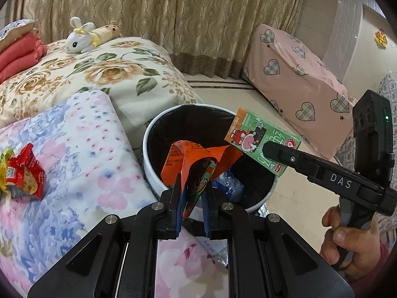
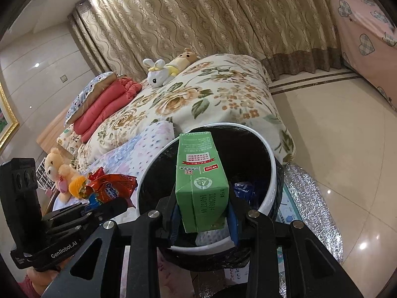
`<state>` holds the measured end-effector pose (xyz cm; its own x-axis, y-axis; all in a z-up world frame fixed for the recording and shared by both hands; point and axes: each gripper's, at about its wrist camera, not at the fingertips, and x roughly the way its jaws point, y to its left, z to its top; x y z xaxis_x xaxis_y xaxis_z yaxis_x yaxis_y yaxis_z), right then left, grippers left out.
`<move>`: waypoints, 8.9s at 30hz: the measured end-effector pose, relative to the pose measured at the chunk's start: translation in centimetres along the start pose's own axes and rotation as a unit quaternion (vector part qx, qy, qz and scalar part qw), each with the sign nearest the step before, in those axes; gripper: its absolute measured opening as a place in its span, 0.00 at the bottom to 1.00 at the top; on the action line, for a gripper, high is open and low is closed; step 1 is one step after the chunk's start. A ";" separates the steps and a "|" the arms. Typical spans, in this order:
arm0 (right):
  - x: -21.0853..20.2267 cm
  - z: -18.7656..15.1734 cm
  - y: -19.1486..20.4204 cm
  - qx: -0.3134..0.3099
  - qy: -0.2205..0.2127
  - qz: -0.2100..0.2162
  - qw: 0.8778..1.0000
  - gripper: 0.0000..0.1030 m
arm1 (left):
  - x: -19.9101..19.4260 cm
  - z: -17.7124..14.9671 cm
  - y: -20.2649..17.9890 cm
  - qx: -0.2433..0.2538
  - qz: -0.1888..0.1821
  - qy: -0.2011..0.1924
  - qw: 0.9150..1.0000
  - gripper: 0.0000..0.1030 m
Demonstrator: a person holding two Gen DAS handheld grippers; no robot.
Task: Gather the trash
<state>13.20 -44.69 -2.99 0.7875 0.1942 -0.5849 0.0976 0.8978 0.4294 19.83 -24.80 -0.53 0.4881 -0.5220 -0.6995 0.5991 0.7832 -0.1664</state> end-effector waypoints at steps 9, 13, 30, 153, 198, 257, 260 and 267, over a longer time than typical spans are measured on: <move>0.6 0.5 -0.5 0.002 0.007 -0.002 1.000 0.31 | 1.0 0.6 0.0 -0.002 -0.001 0.006 1.000 0.12; 1.0 0.6 -0.6 0.004 0.010 -0.005 1.000 0.31 | 1.5 0.8 0.0 -0.003 -0.001 0.009 1.000 0.12; 1.4 1.1 -1.6 0.023 0.006 -0.010 1.000 0.45 | 1.9 0.9 0.0 0.000 0.009 -0.004 1.000 0.55; 12.1 -5.6 18.8 -0.090 0.096 0.105 0.986 0.02 | -14.1 -14.2 24.5 -0.282 0.128 -0.114 0.944 0.28; 6.6 -3.6 13.9 -0.060 0.048 0.076 0.994 0.02 | -10.9 -7.9 18.8 -0.220 0.058 -0.114 0.967 0.28; 0.5 -0.4 0.9 -0.005 0.013 -0.010 1.000 0.02 | -1.0 -0.8 3.2 -0.087 -0.020 -0.044 0.995 0.28; 0.8 -0.2 0.9 -0.007 0.017 -0.011 1.000 0.02 | -0.8 -0.6 3.1 -0.085 -0.017 -0.042 0.995 0.28; 1.4 -0.1 0.9 -0.013 0.023 -0.011 1.000 0.02 | -0.3 -0.3 2.9 -0.080 -0.013 -0.037 0.996 0.29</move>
<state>14.38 -43.55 -3.46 0.7561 0.1918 -0.6257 0.0981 0.9121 0.3981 21.30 -22.28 -1.02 0.5226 -0.5608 -0.6421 0.5054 0.8104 -0.2964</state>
